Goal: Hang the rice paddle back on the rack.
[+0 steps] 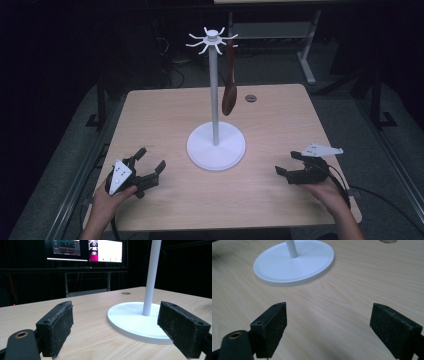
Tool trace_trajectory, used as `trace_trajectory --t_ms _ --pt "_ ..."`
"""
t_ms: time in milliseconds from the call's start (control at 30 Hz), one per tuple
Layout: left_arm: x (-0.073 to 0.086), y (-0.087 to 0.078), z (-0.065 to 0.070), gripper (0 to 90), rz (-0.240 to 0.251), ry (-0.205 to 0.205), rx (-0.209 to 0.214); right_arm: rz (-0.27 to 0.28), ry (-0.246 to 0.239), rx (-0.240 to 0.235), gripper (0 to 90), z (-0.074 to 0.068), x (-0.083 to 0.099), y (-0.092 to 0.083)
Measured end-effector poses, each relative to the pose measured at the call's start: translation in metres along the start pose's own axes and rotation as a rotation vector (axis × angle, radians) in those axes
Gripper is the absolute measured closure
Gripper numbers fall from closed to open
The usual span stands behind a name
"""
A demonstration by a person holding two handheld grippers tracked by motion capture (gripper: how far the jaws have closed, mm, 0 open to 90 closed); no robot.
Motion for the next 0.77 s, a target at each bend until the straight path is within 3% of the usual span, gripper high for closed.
trace_trajectory --t_ms 200,400,767 --pt "0.0 0.0 0.0 12.7 0.001 -0.001 0.0 0.035 0.054 -0.015 13.4 -0.002 0.019 0.0" --pt "0.0 0.0 0.0 12.7 0.001 -0.001 0.001 -0.022 0.015 0.045 13.3 0.0 0.031 0.004" --pt "0.0 0.0 0.0 12.7 -0.001 0.001 0.001 -0.011 0.0 0.037 13.3 -0.001 0.028 0.003"
Point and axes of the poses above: each handheld gripper's, and its own axes: y roughly forward along the jaws, x roughly out of its underside, z roughly to its right, the point moved 7 cm from there along y, roughly forward along the jaws, and after that the axes turned 7 degrees about -z, right-handed, at the moved point
